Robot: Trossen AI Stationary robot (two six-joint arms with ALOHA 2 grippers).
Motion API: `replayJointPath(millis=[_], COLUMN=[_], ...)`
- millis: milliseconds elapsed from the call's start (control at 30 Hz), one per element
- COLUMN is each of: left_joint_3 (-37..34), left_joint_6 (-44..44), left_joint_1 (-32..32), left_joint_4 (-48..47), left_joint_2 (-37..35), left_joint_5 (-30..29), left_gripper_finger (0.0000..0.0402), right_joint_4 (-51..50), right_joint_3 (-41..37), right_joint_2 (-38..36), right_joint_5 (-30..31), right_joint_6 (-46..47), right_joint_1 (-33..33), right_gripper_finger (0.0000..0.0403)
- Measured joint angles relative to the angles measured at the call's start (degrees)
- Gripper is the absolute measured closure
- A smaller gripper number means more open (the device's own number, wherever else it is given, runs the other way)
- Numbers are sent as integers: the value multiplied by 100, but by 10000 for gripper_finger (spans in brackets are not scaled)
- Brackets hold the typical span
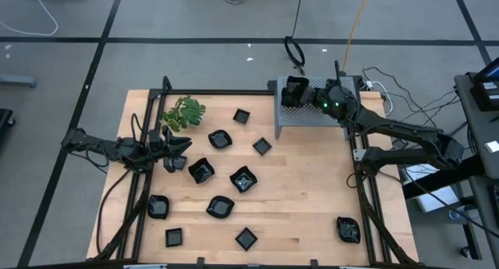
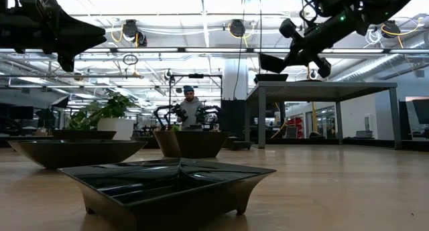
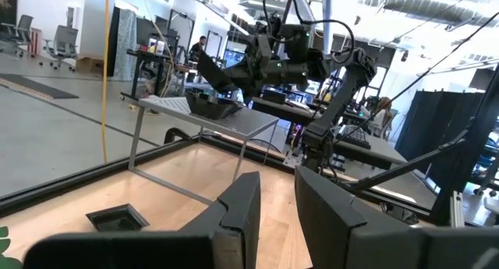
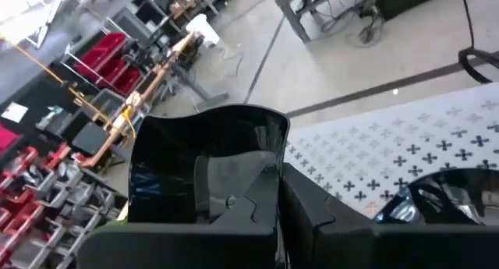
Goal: Pick & Place Mini shaped plates
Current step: Stack the distorted square plate on top of the distorted square plate on the shelf
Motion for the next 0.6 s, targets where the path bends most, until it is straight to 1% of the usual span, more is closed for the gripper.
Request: replayJointPath(millis=[167, 400, 600], left_joint_3=[0, 1, 0], left_joint_6=[0, 0, 0], left_joint_1=[-1, 0, -1], left_joint_4=[0, -1, -1], left_joint_2=[0, 1, 2], left_joint_5=[0, 0, 0], left_gripper_finger=[316, 316, 316], right_joint_4=[-4, -22, -119], right_joint_3=[0, 0, 0], right_joint_2=[0, 0, 0], right_joint_5=[-10, -17, -13], right_joint_6=[-195, -160, -123], right_joint_1=[95, 276, 283], right_gripper_finger=[403, 403, 403])
